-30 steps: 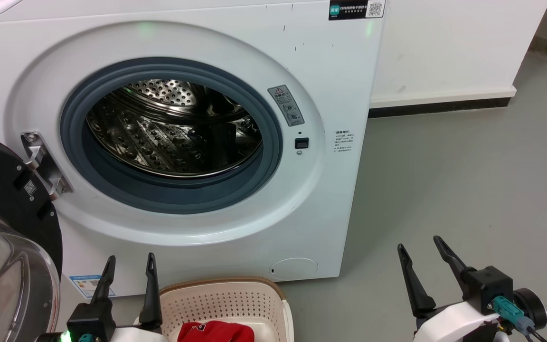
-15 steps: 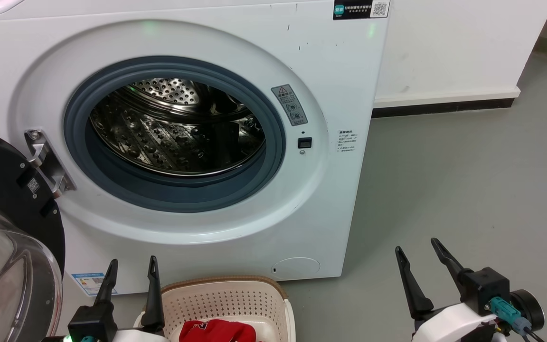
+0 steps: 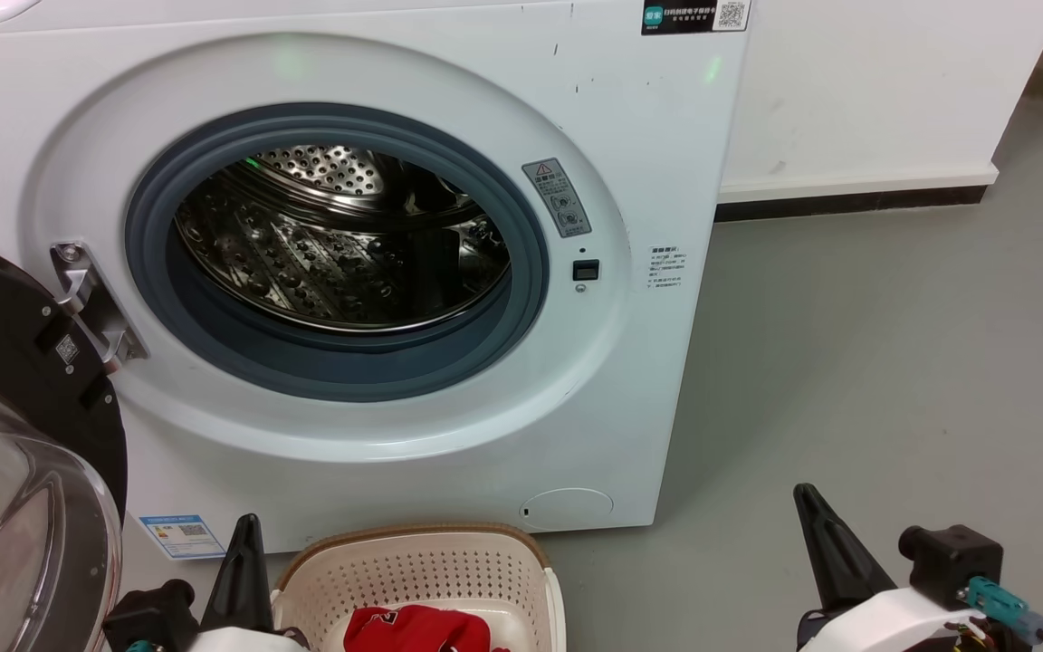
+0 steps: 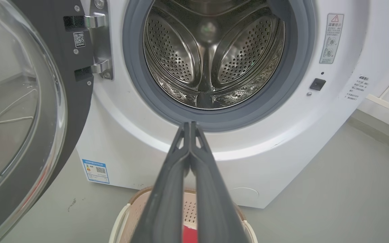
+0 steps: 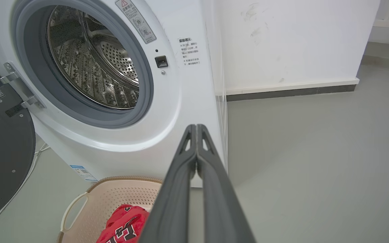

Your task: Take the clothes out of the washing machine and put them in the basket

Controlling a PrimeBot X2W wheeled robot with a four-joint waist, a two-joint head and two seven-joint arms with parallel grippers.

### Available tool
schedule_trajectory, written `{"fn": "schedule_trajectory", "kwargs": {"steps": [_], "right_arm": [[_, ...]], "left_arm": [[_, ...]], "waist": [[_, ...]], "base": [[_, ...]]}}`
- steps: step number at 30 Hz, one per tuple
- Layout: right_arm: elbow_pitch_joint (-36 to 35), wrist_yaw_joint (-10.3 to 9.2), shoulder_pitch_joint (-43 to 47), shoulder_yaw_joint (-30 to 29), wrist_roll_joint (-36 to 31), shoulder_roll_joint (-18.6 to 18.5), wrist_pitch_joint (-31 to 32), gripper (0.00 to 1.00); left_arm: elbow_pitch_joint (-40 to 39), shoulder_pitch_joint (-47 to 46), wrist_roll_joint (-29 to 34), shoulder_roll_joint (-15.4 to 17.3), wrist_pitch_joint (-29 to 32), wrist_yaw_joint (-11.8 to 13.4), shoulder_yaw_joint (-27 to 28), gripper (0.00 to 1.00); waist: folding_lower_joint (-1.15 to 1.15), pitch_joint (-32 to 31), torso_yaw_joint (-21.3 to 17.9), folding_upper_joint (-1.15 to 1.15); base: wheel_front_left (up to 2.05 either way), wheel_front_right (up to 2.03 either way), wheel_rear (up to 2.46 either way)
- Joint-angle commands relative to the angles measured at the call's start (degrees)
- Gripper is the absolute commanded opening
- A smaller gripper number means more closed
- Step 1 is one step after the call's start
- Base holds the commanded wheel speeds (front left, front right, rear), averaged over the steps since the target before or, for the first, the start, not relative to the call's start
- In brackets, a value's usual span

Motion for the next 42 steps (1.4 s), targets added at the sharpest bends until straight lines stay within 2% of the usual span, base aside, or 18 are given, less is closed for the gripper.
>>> {"fn": "schedule_trajectory", "kwargs": {"steps": [1, 21, 42], "right_arm": [[-0.53, 0.00, -1.78, -0.28, 2.95, -0.44, 0.06, 0.00], [1.60, -0.01, -4.23, -1.85, 24.83, -1.48, 1.67, 0.00], [3.23, -0.01, -5.90, -3.75, 42.65, -1.90, 3.45, 0.00]], "left_arm": [[-0.65, -1.89, -2.60, 0.23, 0.51, -0.27, 0.25, 0.00], [0.55, -4.31, -22.43, 0.05, 4.76, -2.13, 1.04, 0.00], [2.03, -6.74, -38.92, -0.11, 8.76, -3.73, 2.12, 0.00]], "waist": [[0.00, 0.04, 0.06, 0.00], [0.00, 0.60, 0.94, 0.00], [0.00, 1.20, 1.88, 0.00]], "base": [[0.00, 0.00, 0.00], [0.00, 0.00, 0.00], [0.00, 0.00, 0.00]]}}
